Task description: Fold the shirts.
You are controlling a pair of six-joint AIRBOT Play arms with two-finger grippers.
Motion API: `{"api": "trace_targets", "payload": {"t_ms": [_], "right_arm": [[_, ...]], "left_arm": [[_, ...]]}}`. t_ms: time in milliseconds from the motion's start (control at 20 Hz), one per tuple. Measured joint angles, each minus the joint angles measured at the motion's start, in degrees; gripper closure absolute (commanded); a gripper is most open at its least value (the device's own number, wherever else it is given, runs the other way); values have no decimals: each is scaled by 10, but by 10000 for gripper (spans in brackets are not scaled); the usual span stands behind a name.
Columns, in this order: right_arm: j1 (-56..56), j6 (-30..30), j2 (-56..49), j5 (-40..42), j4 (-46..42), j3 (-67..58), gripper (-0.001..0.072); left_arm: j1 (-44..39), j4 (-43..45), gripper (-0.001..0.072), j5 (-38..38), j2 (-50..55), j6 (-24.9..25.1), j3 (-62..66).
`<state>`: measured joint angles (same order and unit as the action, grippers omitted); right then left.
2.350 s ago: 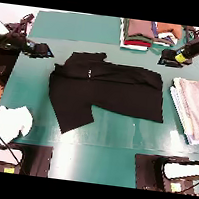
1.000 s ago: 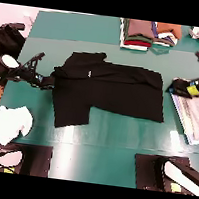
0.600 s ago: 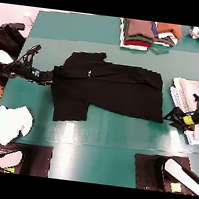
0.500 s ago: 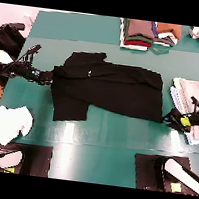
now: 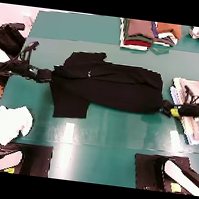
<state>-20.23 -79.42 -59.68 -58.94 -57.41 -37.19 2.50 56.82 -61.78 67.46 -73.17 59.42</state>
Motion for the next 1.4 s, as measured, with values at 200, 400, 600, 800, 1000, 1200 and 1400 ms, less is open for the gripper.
{"api": "trace_targets", "payload": {"t_ms": [200,400,600,800,1000,1200,1400], "right_arm": [[24,1,78,-16,1,-133,697],[33,1,150,-39,2,-320,697],[35,-15,188,-77,-36,-502,698],[35,-36,175,-148,-95,-658,698],[35,-43,119,-218,-123,-756,699],[49,-46,49,-254,-136,-744,699],[89,-47,-40,-254,-154,-644,699]], "left_arm": [[0,13,680,1,-85,-10,83],[0,20,681,6,-180,-16,241],[0,28,681,10,-237,-30,417],[0,53,681,16,-254,-57,534],[0,75,681,-18,-226,-79,553],[0,81,681,-67,-148,-89,484],[0,83,680,-87,-33,-85,373]]}}
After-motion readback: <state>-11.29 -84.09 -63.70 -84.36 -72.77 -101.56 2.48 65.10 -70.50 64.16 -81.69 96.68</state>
